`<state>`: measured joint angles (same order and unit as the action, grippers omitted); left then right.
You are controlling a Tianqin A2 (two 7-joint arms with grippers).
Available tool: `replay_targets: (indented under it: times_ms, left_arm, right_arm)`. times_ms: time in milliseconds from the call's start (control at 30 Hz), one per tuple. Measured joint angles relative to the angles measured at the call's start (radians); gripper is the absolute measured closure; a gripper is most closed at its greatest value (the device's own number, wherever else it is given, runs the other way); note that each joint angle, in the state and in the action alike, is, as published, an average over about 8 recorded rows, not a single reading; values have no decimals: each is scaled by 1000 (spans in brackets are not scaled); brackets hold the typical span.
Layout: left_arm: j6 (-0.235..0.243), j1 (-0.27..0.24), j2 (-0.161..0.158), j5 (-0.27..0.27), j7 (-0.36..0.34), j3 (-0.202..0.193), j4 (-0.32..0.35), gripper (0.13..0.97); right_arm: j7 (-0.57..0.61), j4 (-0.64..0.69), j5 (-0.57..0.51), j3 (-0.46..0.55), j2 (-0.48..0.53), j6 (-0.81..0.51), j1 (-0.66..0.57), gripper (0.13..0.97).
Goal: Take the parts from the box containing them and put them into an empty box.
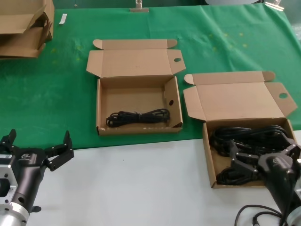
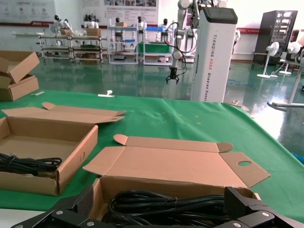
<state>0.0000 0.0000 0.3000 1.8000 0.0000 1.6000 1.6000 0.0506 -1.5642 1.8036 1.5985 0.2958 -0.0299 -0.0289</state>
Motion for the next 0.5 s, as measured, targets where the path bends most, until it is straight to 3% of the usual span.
replay_targets:
  times_ms: [500]
  left_arm:
    - [0, 0, 0, 0, 0, 0, 0, 132]
  right_arm:
    - [0, 0, 0, 0, 0, 0, 0, 129]
